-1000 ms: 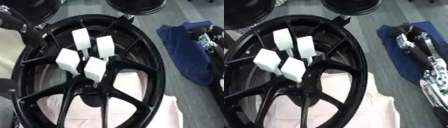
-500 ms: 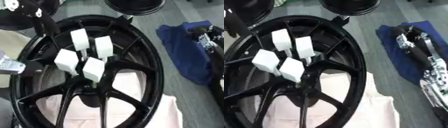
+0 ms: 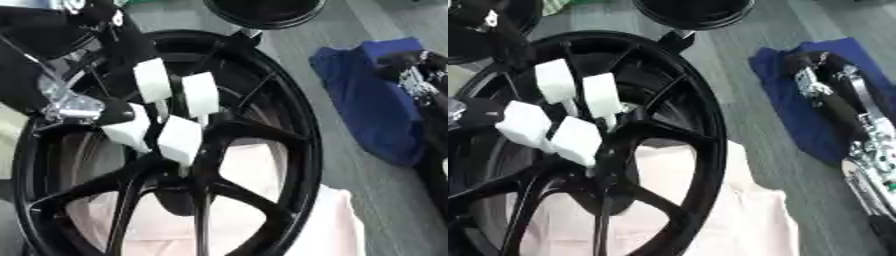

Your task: Pull the pin out of the wheel hub.

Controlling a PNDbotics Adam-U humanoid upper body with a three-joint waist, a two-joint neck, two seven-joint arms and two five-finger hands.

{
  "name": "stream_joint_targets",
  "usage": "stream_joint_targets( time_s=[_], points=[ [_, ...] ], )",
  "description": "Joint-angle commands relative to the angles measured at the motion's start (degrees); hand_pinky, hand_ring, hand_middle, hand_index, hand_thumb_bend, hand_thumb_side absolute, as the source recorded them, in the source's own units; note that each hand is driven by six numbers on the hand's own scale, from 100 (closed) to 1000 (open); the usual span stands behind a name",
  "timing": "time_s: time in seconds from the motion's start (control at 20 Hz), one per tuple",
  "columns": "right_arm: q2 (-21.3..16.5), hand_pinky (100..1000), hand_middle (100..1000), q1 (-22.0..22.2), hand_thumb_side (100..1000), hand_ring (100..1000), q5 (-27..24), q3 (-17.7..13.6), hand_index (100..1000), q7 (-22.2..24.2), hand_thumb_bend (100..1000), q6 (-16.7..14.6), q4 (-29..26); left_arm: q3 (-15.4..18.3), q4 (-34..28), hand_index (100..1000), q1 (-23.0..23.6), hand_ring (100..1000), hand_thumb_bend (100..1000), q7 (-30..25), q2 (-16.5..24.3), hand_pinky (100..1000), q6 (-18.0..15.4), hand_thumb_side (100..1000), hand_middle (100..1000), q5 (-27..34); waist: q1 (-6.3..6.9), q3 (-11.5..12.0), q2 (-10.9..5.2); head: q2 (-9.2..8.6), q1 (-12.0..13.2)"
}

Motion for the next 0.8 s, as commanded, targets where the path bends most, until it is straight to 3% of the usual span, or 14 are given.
stream_joint_targets(
  time_s=[0.05,0.4,0.8],
  points=[
    [-0.79,847,677,-0.78,505,708,-0.40,-0.23,655,0.01,122,0.20,-1.02,-0.08,0.82,807,-0.52,690,452,-2.22,0.19,876,0.90,474,680,-1.31,-0.13,-0.32,-0.78,-0.46,0.41],
    [-0.56,848,675,-1.16,510,708,-0.46,-0.14,655,0.06,116,0.29,-1.02,-0.48,1.74,780,0.09,649,448,-4.74,0.07,868,-0.22,452,639,-3.45,-0.03,-0.52,-0.06,0.19,0.98],
    [-0.36,849,673,-1.51,514,707,-0.64,-0.05,656,0.16,110,0.37,-1.02,-2.53,2.81,819,1.33,728,446,-4.85,0.33,884,-2.65,379,727,-3.96,-0.08,-0.72,0.20,0.12,1.40]
  ],
)
